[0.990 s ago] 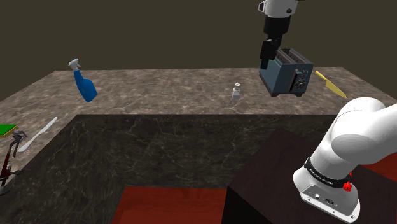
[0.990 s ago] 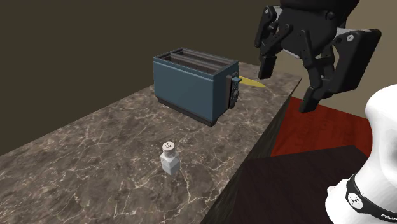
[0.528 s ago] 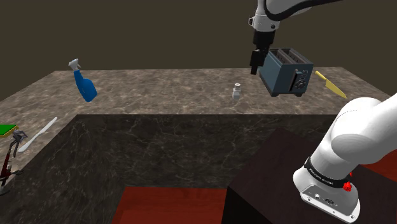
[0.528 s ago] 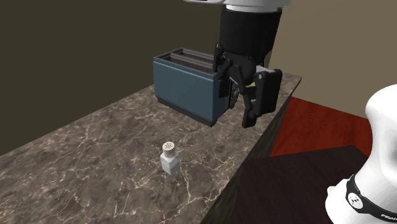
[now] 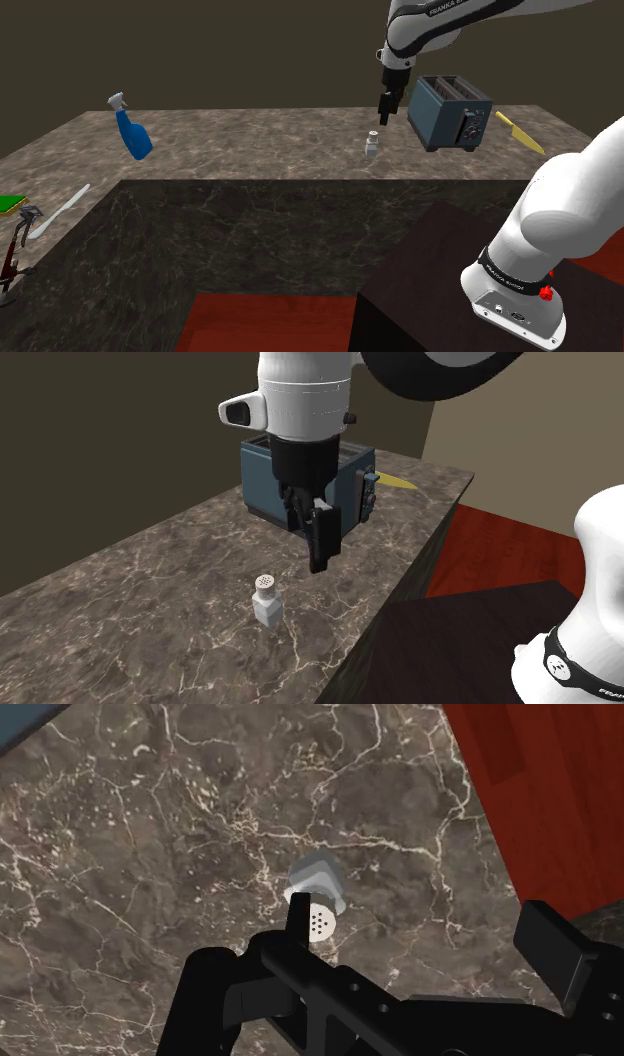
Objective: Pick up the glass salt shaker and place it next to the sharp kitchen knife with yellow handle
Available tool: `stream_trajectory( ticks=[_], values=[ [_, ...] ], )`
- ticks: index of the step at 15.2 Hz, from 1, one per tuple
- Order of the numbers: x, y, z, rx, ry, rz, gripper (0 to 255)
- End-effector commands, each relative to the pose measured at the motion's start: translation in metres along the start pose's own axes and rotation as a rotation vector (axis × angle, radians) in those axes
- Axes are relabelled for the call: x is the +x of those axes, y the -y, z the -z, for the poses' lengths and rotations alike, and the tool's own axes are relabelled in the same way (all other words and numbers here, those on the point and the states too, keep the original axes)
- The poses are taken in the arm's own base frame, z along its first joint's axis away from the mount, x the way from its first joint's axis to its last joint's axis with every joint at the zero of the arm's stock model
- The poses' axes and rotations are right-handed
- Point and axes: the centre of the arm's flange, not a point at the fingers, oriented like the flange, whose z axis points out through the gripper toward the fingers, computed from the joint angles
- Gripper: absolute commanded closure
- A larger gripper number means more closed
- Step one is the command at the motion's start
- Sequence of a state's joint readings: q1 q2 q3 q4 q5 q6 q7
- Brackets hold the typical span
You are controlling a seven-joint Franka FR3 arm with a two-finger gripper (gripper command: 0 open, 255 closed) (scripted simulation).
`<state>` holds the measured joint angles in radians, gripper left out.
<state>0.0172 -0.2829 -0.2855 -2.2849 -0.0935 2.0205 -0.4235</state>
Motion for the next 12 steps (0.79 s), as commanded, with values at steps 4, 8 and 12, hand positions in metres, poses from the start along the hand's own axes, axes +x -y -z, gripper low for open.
stream_trajectory(
  ticks=[4,8,12],
  values=[
    [0.038,-0.037,-0.044,0.016,-0.006,0.018,0],
    [0.047,-0.046,-0.065,0.021,-0.008,0.022,0],
    [0.047,-0.046,-0.086,0.021,-0.008,0.022,0]
  ],
)
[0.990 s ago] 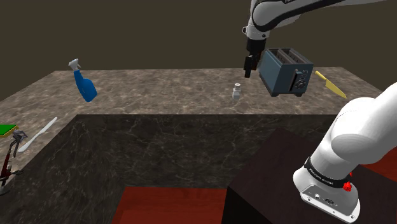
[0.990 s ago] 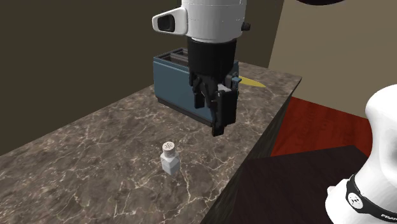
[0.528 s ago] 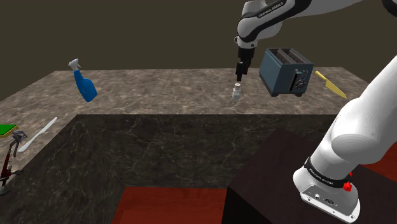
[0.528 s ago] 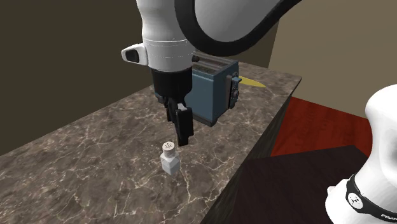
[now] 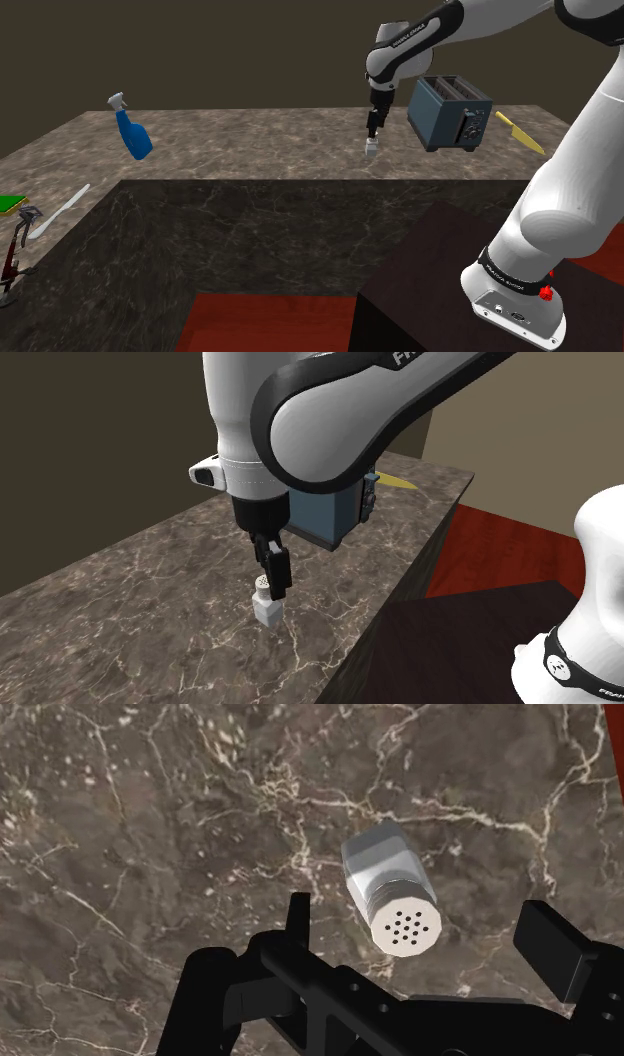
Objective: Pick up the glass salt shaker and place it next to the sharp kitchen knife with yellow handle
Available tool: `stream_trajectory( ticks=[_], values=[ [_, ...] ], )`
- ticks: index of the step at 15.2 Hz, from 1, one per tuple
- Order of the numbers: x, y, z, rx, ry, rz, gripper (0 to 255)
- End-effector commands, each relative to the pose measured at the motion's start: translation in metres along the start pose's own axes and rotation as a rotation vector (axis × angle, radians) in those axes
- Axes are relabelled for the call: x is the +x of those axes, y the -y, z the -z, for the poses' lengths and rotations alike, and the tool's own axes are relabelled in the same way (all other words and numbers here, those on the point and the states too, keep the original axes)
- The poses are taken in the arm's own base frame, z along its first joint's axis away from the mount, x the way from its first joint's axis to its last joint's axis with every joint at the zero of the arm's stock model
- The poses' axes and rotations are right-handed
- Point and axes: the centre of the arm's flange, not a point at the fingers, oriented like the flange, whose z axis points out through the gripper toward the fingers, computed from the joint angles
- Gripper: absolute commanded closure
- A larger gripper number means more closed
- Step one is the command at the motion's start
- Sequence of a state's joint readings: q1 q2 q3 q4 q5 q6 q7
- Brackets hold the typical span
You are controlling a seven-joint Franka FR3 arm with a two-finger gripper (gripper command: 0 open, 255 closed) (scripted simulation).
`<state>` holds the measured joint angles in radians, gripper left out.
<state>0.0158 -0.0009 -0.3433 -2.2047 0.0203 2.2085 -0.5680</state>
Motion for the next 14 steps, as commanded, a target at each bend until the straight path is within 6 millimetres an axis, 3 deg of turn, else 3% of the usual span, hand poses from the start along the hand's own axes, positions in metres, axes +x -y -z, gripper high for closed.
stream_trajectory(
  ticks=[1,9,10,14],
  values=[
    [0.0013,-0.0005,-0.0130,0.000,-0.001,0.000,0],
    [0.0013,-0.0005,-0.0130,0.000,-0.001,0.000,0],
    [0.0013,-0.0005,-0.0130,0.000,-0.001,0.000,255],
    [0.0013,-0.0005,-0.0130,0.000,-0.001,0.000,255]
  ],
)
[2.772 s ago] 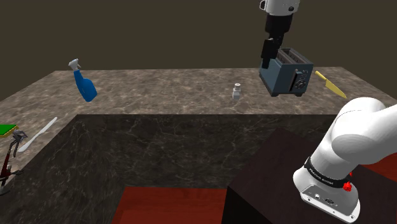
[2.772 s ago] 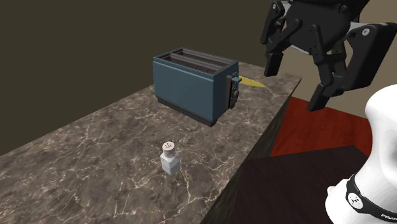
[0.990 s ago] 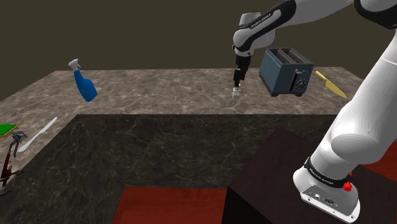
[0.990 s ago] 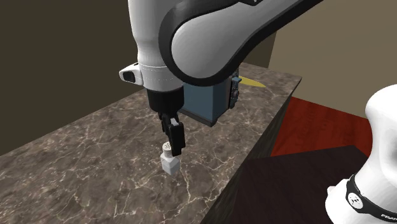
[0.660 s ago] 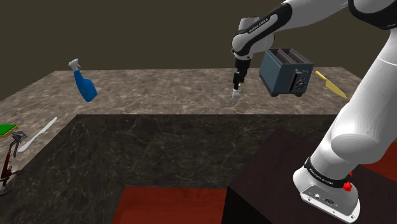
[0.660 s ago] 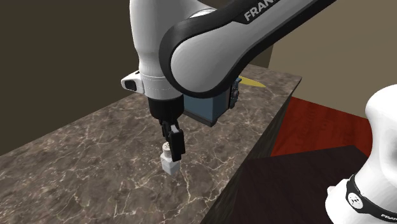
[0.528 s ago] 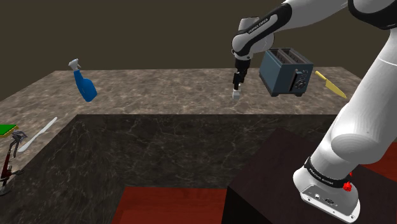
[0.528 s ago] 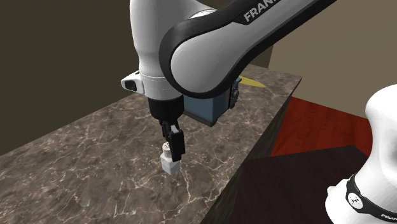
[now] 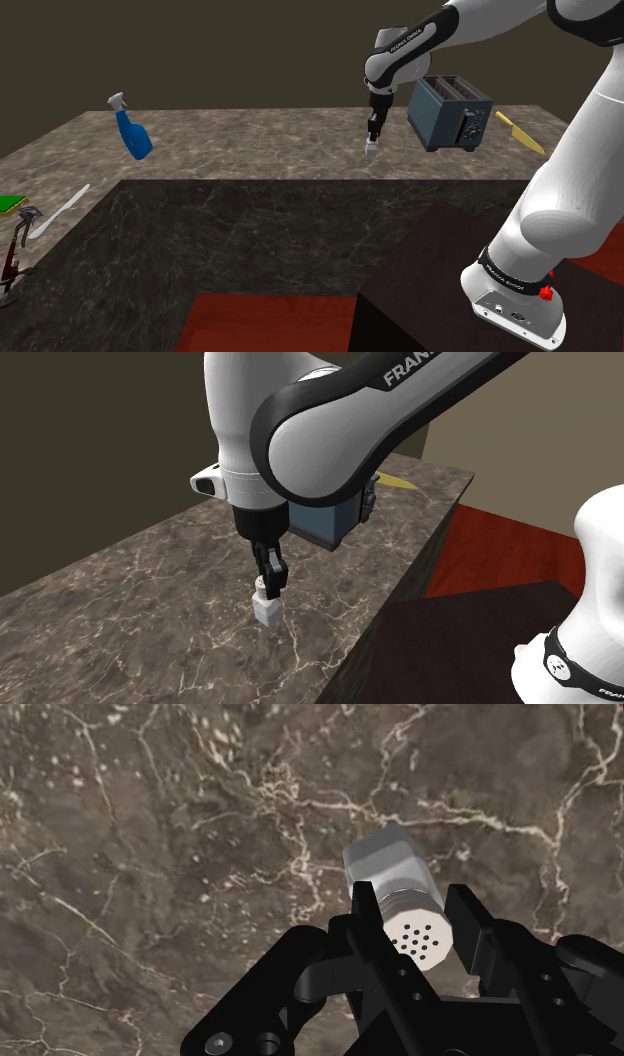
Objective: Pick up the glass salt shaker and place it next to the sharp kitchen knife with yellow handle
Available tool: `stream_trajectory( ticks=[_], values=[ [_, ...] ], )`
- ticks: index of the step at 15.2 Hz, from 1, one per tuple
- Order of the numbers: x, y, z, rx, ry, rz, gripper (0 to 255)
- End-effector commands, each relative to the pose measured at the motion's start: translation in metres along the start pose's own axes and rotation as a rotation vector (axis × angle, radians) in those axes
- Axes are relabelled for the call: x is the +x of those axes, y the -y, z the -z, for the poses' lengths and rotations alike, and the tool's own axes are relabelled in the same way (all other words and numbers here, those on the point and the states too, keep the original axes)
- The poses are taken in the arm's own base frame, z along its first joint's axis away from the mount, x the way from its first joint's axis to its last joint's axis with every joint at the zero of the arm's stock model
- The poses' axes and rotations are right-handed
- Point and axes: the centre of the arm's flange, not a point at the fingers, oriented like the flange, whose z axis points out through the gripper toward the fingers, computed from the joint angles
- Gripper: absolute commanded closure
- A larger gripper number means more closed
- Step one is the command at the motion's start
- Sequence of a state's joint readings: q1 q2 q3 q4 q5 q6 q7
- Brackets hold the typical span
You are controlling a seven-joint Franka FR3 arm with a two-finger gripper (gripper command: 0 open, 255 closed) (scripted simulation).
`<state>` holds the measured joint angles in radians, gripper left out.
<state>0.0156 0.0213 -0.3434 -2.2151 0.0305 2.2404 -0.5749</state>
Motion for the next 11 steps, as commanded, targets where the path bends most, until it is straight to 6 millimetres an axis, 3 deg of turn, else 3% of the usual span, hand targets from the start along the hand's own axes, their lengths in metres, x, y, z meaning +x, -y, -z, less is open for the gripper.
stream_trajectory(
  ticks=[1,5,11],
  values=[
    [0.000,0.000,0.000,0.000,0.000,0.000,255],
    [0.000,0.000,0.000,0.000,0.000,0.000,255],
    [0.000,0.000,0.032,0.000,0.000,0.000,255]
  ],
)
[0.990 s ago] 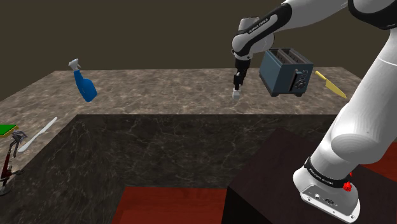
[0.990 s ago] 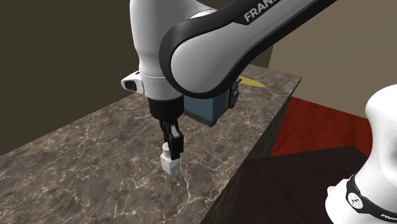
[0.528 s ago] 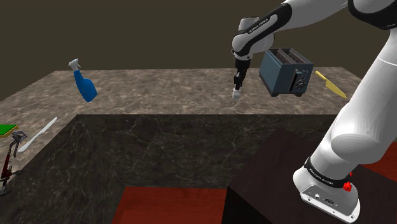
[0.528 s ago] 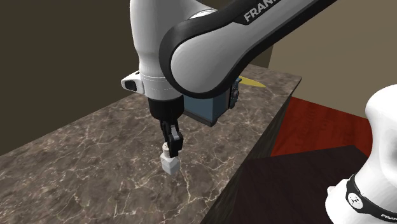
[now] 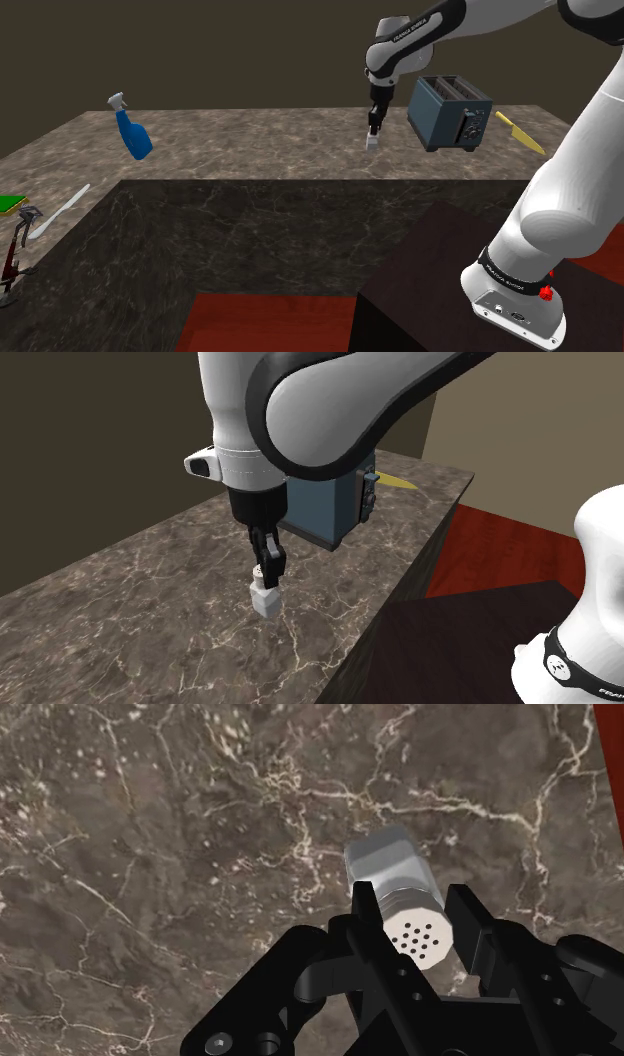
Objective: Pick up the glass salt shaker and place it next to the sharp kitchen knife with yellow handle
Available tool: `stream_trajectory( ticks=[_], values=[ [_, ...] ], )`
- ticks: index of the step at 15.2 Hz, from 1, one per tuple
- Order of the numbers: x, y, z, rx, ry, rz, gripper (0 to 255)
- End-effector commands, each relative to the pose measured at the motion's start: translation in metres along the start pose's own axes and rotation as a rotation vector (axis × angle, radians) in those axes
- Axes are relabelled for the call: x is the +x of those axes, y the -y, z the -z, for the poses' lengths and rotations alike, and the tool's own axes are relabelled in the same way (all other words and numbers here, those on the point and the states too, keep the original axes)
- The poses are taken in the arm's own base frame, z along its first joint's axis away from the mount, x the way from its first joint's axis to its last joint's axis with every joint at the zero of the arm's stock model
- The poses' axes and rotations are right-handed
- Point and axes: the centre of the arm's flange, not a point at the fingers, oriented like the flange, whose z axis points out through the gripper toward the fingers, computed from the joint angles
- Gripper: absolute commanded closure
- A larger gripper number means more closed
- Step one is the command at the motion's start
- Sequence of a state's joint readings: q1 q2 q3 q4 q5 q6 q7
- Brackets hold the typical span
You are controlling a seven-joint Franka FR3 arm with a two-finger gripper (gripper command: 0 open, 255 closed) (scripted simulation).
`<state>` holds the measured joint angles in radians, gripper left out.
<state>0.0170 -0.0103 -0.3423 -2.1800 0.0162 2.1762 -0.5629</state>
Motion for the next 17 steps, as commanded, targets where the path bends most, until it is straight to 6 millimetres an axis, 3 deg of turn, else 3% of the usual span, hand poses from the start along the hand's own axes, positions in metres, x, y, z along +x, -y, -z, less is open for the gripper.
stream_trajectory(
  ticks=[1,17],
  values=[
    [-0.001,0.000,0.011,0.000,0.000,0.000,255],
    [0.000,0.001,0.096,0.000,0.000,0.000,255]
  ],
)
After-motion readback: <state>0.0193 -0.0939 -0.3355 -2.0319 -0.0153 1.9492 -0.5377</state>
